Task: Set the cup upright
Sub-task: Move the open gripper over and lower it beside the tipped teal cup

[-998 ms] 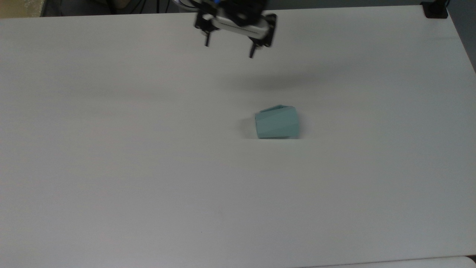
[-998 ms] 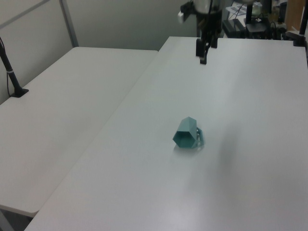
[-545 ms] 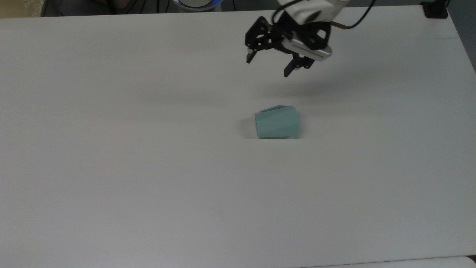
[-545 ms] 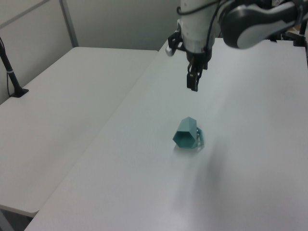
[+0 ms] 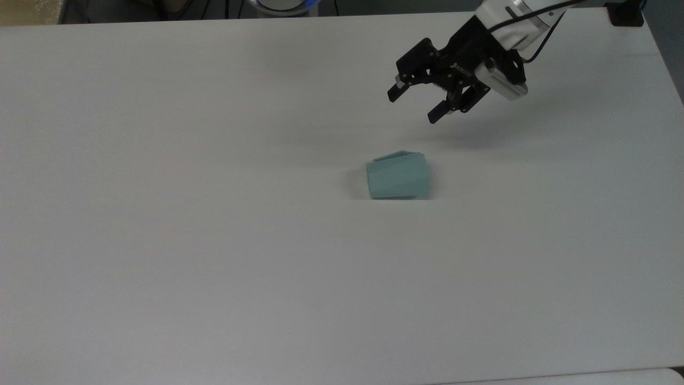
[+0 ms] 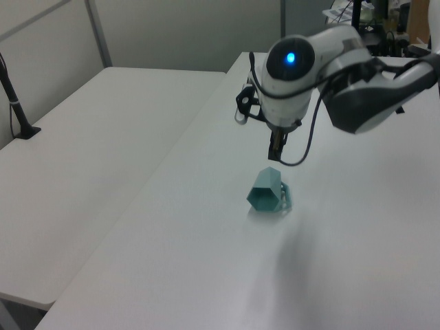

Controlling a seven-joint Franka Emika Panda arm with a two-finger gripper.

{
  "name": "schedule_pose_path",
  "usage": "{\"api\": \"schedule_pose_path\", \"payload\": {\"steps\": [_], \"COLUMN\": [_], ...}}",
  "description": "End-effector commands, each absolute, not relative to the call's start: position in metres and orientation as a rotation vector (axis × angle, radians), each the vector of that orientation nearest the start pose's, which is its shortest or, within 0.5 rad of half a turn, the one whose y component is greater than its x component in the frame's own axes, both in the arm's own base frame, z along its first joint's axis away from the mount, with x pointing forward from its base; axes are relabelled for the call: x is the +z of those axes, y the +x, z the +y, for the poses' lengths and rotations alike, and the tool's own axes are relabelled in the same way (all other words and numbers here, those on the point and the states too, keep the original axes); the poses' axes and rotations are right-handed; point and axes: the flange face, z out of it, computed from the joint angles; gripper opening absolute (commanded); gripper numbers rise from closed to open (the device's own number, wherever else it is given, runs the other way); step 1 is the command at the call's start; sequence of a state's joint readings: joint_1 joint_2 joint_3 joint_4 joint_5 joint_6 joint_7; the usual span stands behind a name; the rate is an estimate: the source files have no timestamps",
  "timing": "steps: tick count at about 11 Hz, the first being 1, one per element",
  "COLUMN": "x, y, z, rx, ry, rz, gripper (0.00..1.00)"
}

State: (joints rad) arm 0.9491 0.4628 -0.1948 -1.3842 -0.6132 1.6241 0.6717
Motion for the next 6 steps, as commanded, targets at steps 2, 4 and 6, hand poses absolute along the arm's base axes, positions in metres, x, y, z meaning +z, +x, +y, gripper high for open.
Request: {"api": "schedule_pose_path", "payload": {"steps": [2,4,6], "x": [0.429,0.411,0.408], "y": [0.49,0.497,0.497], "z": [0.487,0.506,0.507], "rx": [0.456,0.457,0.45], "ry": [2.33,2.325,2.326], "rz": [0.323,0.319,0.321], "gripper": [1.0,1.0,1.0]}}
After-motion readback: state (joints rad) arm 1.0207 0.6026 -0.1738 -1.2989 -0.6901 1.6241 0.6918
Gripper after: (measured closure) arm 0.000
